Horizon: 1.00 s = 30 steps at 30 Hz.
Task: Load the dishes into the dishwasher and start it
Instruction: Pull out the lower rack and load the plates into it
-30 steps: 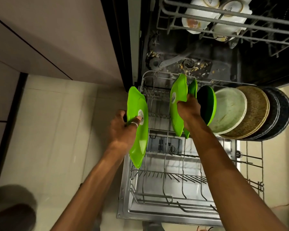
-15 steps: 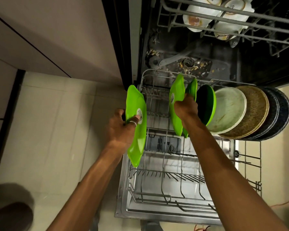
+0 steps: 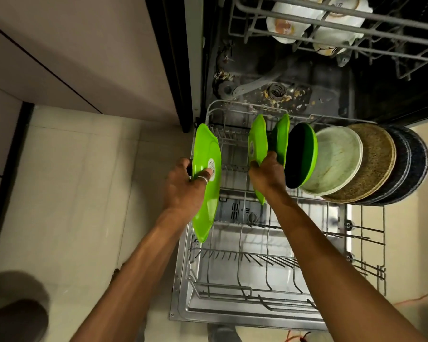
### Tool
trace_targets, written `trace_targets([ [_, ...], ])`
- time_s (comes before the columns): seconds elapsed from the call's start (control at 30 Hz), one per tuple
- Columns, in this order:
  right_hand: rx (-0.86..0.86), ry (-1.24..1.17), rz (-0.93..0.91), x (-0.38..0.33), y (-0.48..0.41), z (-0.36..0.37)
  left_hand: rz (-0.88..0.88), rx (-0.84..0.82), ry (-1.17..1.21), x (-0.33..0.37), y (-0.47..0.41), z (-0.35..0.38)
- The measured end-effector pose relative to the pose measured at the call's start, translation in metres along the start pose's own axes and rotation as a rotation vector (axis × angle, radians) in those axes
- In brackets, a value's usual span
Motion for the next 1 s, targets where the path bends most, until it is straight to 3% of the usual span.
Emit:
trace_targets([
  [0.17, 0.285, 0.011, -0.293, -0.036, 0.039, -0.040, 0.065, 0.003, -0.062, 0.008, -0.001, -0.001],
  [0.3, 0.267, -0.146, -0.477, -0.054, 0.070, -0.045, 0.181, 0.001, -0.193, 0.022, 0.002, -0.005],
  [0.53, 0.172, -0.020, -0.752, -0.083, 0.109, -0.064, 0.586, -0.060, -0.720, 0.066, 0.023, -0.011],
  [0.67, 0.203, -0.110, -0.681, -0.074, 0.104, -0.072, 0.846, -0.011, -0.967, 0.076, 0.035, -0.008],
  [0.8, 0.204, -0.141, -0.595, -0.083, 0.093, -0.078, 1.089, 0.080, -0.980, 0.080, 0.057, -0.012],
  [0.9, 0.132, -0.185, -0.457, -0.096, 0.075, -0.068, 1.150, 0.130, -1.049, 0.073, 0.074, -0.007],
  [1.0, -0.049, -0.401, -0.248, -0.104, 0.057, -0.042, 1.150, 0.141, -1.081, 0.067, 0.087, 0.001],
])
Point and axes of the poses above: each hand's wrist, its own y-axis away from the middle knuckle, its own z-axis out of the palm, x = y × z, the point moved 9 cm from there along -y, towards the middle knuckle, and after that the axes turned 6 degrees about -y, right-handed, at the moved point
